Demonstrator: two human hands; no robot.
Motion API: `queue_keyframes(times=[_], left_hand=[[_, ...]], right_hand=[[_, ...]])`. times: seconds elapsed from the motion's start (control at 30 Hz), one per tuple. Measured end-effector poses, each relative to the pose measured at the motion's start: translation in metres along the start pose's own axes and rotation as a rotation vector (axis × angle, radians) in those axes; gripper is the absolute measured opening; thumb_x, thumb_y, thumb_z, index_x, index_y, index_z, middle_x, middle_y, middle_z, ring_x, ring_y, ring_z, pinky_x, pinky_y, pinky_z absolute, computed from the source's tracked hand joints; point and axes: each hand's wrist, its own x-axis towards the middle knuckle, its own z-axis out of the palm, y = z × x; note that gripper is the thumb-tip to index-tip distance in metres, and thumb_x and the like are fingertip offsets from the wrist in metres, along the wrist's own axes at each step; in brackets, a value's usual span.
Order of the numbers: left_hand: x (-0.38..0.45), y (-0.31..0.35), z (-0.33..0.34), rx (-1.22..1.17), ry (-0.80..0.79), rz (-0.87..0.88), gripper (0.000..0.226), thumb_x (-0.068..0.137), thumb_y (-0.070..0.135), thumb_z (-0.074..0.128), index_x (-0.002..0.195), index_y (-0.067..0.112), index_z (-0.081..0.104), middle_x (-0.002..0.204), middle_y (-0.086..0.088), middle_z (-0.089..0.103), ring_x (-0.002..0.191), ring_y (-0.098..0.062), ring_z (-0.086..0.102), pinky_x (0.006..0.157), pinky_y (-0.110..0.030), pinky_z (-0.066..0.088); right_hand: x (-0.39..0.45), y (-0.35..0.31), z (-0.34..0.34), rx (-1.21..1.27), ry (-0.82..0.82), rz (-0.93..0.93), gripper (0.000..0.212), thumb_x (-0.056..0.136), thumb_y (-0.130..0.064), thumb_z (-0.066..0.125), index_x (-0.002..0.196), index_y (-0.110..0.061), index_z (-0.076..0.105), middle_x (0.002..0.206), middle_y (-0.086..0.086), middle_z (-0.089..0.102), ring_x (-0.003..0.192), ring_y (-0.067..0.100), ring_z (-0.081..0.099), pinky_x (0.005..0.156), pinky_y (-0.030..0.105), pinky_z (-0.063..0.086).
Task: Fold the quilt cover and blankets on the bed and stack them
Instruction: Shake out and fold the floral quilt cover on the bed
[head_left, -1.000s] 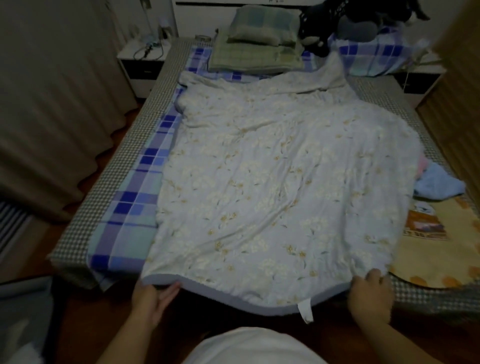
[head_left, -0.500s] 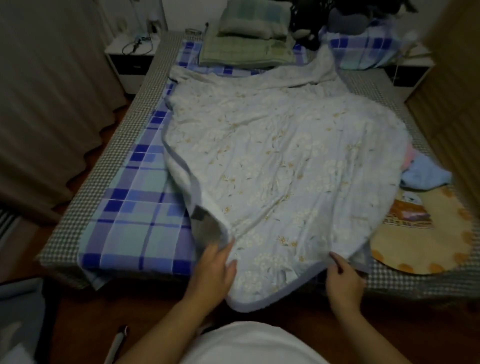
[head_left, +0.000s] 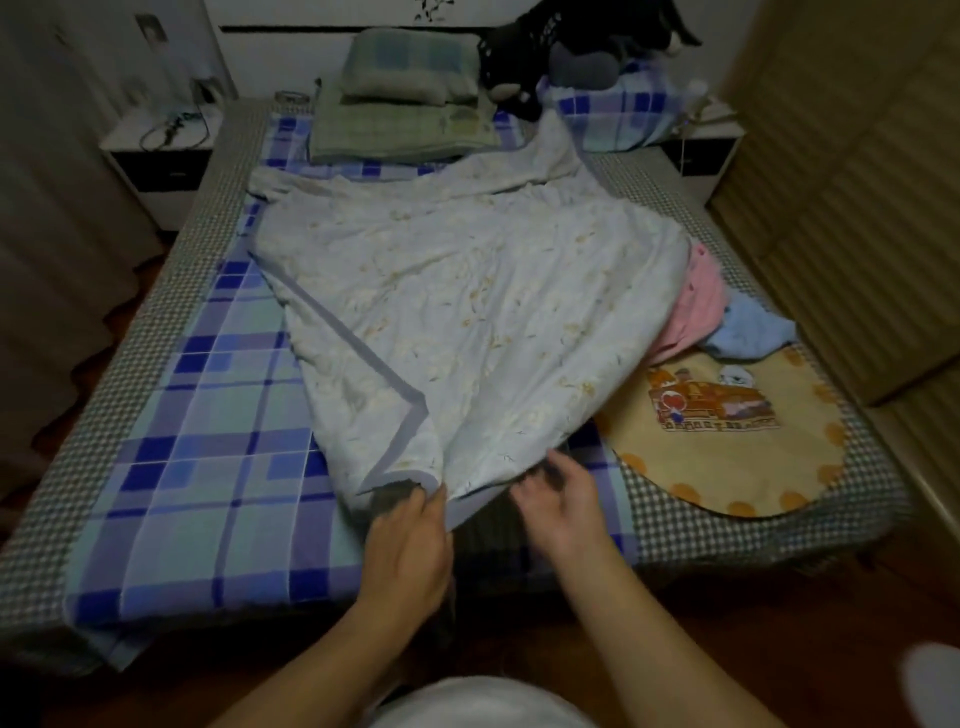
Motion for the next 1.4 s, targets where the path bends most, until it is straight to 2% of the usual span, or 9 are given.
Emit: queue_keyframes(times=[0.23, 0.4, 0.63, 0.7, 0.83, 1.0, 1.1, 1.2, 1.4], left_hand=[[-0.021, -0.010, -0.010, -0.037, 0.076, -0.010, 0.059, 0.097, 0.021, 0.056, 0.153, 0.019, 0.035, 0.131, -0.008, 0.057, 0.113, -0.024, 0.057, 0.096, -0.038, 0.050], [-0.022, -0.015, -0.002, -0.077, -0.070, -0.063, 0.056, 0.102, 0.030, 0.045, 0.155, 0.025, 0.027, 0.150, -0.005, 0.036, 0.134, -0.021, 0.036, 0.112, -0.035, 0.034], [-0.011, -0.036, -0.004, -0.814, 0.132, -0.422, 0.059, 0.090, 0.004, 0.066, 0.137, 0.038, 0.054, 0.142, -0.002, 0.050, 0.127, -0.020, 0.051, 0.106, -0.038, 0.044], [-0.009, -0.036, -0.016, -0.951, 0.104, -0.443, 0.082, 0.087, -0.001, 0.067, 0.152, 0.037, 0.034, 0.152, 0.008, 0.033, 0.133, -0.012, 0.038, 0.109, -0.035, 0.039], [-0.012, -0.016, -0.044, -0.921, 0.195, -0.275, 0.054, 0.096, 0.009, 0.061, 0.146, 0.025, 0.048, 0.139, 0.011, 0.048, 0.126, -0.011, 0.048, 0.103, -0.028, 0.041], [-0.030, 0.016, -0.049, -0.882, 0.315, -0.122, 0.039, 0.095, 0.003, 0.061, 0.126, 0.027, 0.065, 0.125, 0.013, 0.064, 0.116, 0.005, 0.056, 0.101, -0.014, 0.044], [-0.029, 0.018, -0.045, -1.049, 0.203, -0.219, 0.058, 0.090, -0.003, 0.063, 0.126, 0.042, 0.060, 0.131, 0.009, 0.059, 0.121, -0.004, 0.057, 0.102, -0.023, 0.049], [-0.026, 0.015, -0.050, -1.250, 0.073, -0.415, 0.081, 0.089, -0.001, 0.065, 0.146, 0.048, 0.034, 0.130, 0.013, 0.055, 0.117, -0.008, 0.057, 0.095, -0.033, 0.053], [-0.024, 0.009, -0.053, -1.336, 0.034, -0.526, 0.057, 0.087, 0.000, 0.068, 0.133, 0.028, 0.047, 0.118, 0.010, 0.062, 0.105, -0.008, 0.061, 0.087, -0.029, 0.054]], right_hand=[[0.029, -0.083, -0.017, 0.070, 0.251, -0.099, 0.049, 0.094, -0.014, 0.057, 0.142, -0.017, 0.049, 0.140, 0.016, 0.053, 0.119, 0.032, 0.053, 0.102, 0.043, 0.044], [0.010, -0.112, -0.025, 0.102, 0.225, -0.148, 0.033, 0.103, -0.040, 0.045, 0.117, -0.016, 0.063, 0.096, 0.014, 0.072, 0.094, 0.033, 0.062, 0.075, 0.049, 0.051], [-0.051, -0.182, -0.027, -0.172, 0.755, -1.042, 0.050, 0.096, -0.048, 0.051, 0.128, -0.009, 0.055, 0.120, 0.004, 0.063, 0.093, 0.009, 0.067, 0.079, 0.025, 0.058], [-0.067, -0.181, -0.010, -0.621, 0.703, -1.181, 0.042, 0.101, -0.040, 0.050, 0.118, -0.004, 0.062, 0.102, 0.007, 0.066, 0.083, 0.010, 0.062, 0.059, 0.007, 0.042], [-0.066, -0.110, 0.009, -1.496, 0.157, -1.216, 0.048, 0.098, -0.046, 0.043, 0.097, -0.006, 0.069, 0.078, 0.007, 0.060, 0.071, 0.019, 0.053, 0.056, 0.025, 0.038], [-0.045, 0.030, -0.006, -1.479, -0.271, -1.052, 0.009, 0.092, -0.007, 0.061, 0.102, -0.009, 0.060, 0.095, -0.020, 0.048, 0.085, -0.002, 0.051, 0.080, 0.016, 0.047], [-0.035, 0.059, -0.017, -1.514, -0.222, -0.861, 0.037, 0.085, 0.002, 0.052, 0.112, -0.017, 0.067, 0.103, -0.007, 0.063, 0.094, 0.008, 0.059, 0.084, 0.035, 0.055], [-0.034, 0.045, -0.003, -1.271, -0.128, -0.549, 0.061, 0.087, -0.003, 0.053, 0.138, -0.037, 0.050, 0.117, -0.002, 0.066, 0.106, 0.014, 0.064, 0.081, 0.027, 0.057], [-0.033, 0.029, 0.013, -1.425, -0.035, -0.749, 0.023, 0.102, -0.030, 0.050, 0.122, -0.027, 0.059, 0.107, -0.009, 0.065, 0.101, 0.005, 0.060, 0.081, 0.020, 0.046]])
